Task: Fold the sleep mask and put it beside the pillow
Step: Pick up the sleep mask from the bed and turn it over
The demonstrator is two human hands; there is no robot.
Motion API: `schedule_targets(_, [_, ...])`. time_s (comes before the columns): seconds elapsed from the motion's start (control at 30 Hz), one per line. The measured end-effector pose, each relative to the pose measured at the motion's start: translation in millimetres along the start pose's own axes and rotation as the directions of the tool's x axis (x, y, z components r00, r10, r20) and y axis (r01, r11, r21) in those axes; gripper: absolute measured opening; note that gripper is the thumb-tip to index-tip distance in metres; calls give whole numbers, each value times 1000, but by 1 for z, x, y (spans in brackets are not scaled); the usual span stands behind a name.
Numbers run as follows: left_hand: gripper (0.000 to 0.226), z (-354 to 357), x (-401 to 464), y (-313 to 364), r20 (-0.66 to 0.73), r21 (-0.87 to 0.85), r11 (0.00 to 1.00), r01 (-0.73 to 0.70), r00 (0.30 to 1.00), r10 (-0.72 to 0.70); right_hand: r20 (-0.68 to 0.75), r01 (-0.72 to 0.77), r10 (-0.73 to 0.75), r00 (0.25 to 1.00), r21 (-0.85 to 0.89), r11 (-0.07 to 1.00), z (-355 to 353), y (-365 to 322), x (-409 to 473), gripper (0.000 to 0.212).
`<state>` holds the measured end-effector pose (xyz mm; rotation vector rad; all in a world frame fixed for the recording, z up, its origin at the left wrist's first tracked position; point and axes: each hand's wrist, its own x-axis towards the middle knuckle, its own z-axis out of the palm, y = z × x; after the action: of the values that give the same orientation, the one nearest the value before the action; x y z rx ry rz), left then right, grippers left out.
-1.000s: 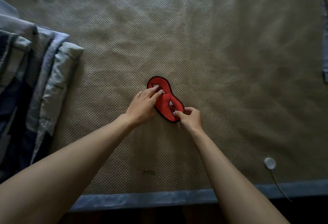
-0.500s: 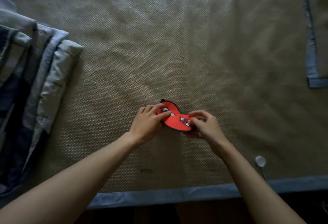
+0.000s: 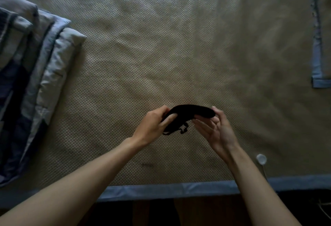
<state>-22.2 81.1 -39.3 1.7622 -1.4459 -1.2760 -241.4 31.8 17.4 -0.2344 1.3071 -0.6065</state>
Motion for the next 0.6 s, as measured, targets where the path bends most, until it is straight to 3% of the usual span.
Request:
schedule_targets(0.17, [20,7,-5,-4,11,-234,943,235,971,-240,-68,-85,97,993,151,985,0,4,22,53])
schedule_targets(0.3, [28,8,-4,-19,104,-343,847,406,913,-395,-93,-73,77,993,45,996,5,13,30,48])
schedule_targets(0.43, [43,9,-2,-28,115,-352,831,431,901,-419,-140,-10,-21,990,-216,976,10,23,33,38])
schedule_targets(0.6, [30,16,2,-32,-18,-324,842,431,887,-462,-75,-27,15,997,-158,987,13,22,30,44])
